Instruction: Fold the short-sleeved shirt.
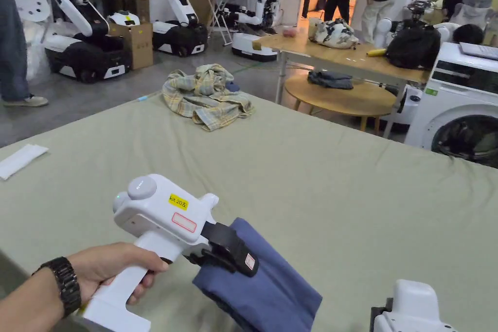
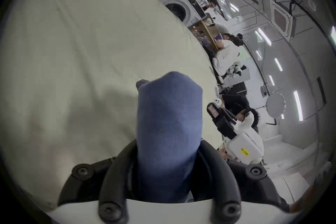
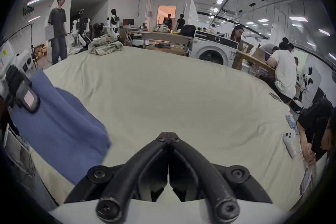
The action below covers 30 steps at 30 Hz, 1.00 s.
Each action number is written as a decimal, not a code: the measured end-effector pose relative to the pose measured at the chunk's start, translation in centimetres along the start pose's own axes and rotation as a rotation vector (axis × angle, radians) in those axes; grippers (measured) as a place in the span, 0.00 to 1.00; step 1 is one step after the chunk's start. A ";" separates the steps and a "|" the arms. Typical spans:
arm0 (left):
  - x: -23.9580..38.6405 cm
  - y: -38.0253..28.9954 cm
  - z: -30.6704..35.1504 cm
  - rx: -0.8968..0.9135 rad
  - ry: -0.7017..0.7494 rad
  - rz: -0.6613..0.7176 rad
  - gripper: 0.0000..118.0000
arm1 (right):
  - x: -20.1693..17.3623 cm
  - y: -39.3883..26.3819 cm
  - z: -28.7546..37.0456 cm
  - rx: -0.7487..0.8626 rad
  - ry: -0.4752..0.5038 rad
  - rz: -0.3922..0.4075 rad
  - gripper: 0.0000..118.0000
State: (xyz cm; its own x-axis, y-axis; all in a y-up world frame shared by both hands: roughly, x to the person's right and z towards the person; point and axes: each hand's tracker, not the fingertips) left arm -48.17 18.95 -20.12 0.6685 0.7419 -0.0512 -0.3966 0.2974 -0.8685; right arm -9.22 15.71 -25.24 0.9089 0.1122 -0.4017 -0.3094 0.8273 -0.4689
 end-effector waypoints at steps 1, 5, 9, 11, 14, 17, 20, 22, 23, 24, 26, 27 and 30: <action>-0.8 0.4 1.4 0.003 0.018 0.003 0.23 | -0.6 0.1 0.0 -0.001 0.010 0.005 0.00; -4.7 1.6 7.5 0.038 0.125 0.042 0.23 | -2.6 0.4 0.0 0.012 0.054 0.006 0.00; -8.7 2.7 12.2 0.048 0.217 0.103 0.23 | -3.6 0.5 0.2 0.021 0.078 -0.001 0.00; -10.4 3.4 14.5 0.053 0.293 0.131 0.23 | -3.7 0.6 0.2 0.024 0.085 -0.004 0.00; -11.9 3.4 17.1 0.074 0.336 0.186 0.23 | -3.7 0.7 0.2 0.028 0.083 0.001 0.00; -12.8 3.7 18.9 0.091 0.434 0.226 0.23 | -3.6 0.9 0.1 0.022 0.077 0.007 0.00; -13.8 4.1 19.5 0.086 0.527 0.228 0.23 | -3.6 0.9 0.0 0.020 0.064 0.013 0.00; -14.5 4.1 18.8 0.059 0.551 0.232 0.23 | -3.5 0.8 -0.1 0.016 0.067 0.008 0.00; -14.8 4.0 18.3 0.053 0.557 0.254 0.23 | -3.5 0.8 -0.1 0.014 0.066 0.006 0.00; -15.6 4.3 18.2 0.053 0.560 0.262 0.23 | -3.5 0.8 -0.1 0.013 0.062 0.006 0.00; -15.6 4.4 17.8 0.057 0.629 0.262 0.28 | -3.4 0.7 -0.1 0.012 0.064 0.006 0.00; -15.5 4.5 17.8 0.069 0.687 0.242 0.36 | -3.4 0.7 0.0 0.010 0.062 0.008 0.00; -14.9 4.6 18.8 0.098 0.769 0.232 0.43 | -3.0 0.7 0.2 0.013 0.061 0.008 0.00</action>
State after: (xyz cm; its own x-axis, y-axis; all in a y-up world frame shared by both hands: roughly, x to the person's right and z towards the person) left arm -71.81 20.54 -14.06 0.7940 0.1807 -0.5805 -0.6077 0.2646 -0.7488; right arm -12.10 16.04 -24.16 0.8876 0.0849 -0.4527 -0.3120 0.8339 -0.4552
